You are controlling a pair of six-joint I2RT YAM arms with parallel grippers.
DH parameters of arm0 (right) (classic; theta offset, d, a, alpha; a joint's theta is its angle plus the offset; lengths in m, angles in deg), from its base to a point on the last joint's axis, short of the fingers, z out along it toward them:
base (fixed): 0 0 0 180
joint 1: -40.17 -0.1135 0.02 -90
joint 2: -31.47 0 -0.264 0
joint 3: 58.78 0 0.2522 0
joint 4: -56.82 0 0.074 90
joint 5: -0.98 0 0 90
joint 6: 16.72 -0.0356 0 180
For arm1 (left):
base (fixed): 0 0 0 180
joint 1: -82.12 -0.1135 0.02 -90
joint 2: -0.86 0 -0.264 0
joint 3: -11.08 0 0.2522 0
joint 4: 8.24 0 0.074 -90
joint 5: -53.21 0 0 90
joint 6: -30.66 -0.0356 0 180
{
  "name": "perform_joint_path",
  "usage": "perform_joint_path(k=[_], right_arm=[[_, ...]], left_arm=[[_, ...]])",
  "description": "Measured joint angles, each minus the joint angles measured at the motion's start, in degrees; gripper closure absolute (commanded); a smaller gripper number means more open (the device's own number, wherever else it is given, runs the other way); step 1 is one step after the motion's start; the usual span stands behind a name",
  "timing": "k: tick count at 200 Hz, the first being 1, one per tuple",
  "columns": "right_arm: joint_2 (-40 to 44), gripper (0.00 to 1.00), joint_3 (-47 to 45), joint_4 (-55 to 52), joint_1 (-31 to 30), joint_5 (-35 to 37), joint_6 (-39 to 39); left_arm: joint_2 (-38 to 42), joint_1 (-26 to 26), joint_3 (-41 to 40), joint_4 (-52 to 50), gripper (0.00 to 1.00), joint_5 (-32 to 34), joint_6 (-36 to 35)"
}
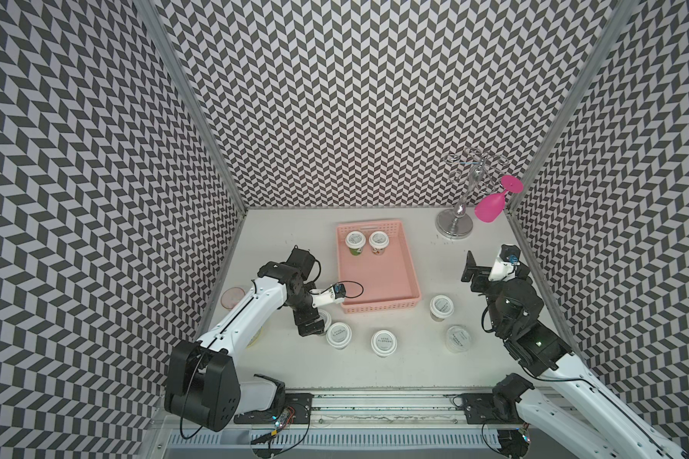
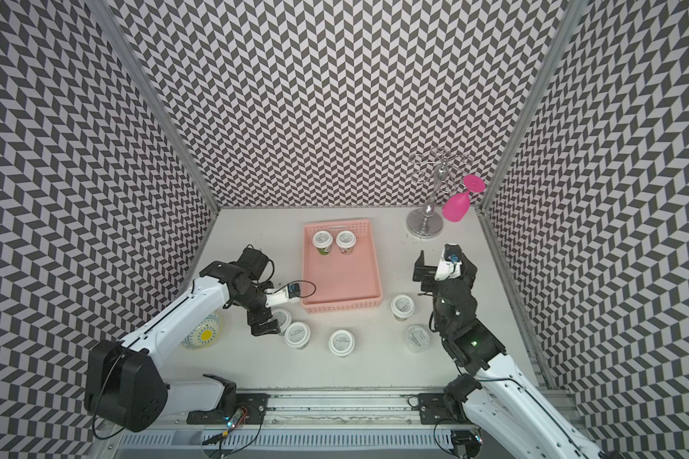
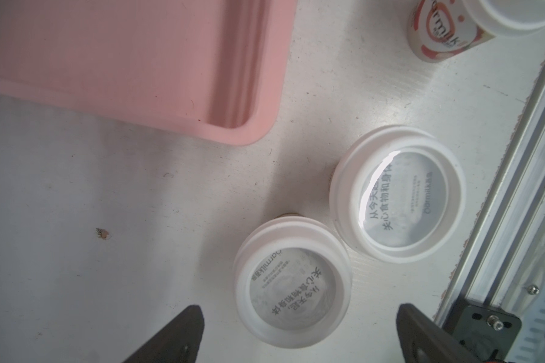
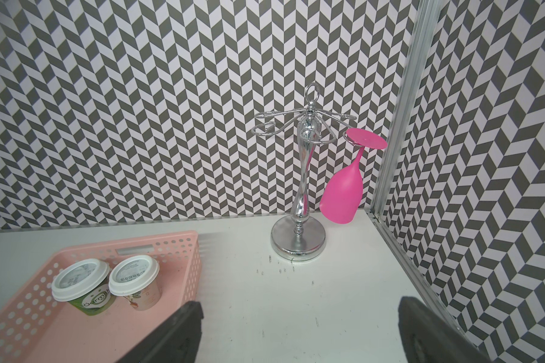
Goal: Put the yogurt in the basket
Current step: Pick up the yogurt from the center of the board.
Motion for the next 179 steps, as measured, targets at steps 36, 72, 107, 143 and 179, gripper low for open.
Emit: perform_joint_path(k=[36,72,107,143,179], right_arm=[[0.02,0.0,0.0,0.04,0.0,0.13,0.07],[0.04,0.01,0.0,0.07,0.0,0.17,0.11],[-0.02,0.0,-0.07,0.04,0.0,0.13,0.17],[-0.11,0.0,-0.22,0.07,0.0,0.13,0.24],[-0.13,0.01,-0.22,0.09,0.0,0.15,0.28]], left_arm=[[-0.2,0.35,-2.14,1.38,0.0,1.22,0.02],[-0.52,0.7,-3.23,3.69,0.0,1.6,0.07],[-0.87,0.7,-4.83,5.7,0.04,2.16,0.24],[-1.22,0.94,-5.88,6.4,0.09,2.95,0.46],[-1.22,0.98,-6.1,7.1,0.12,3.1,0.48]])
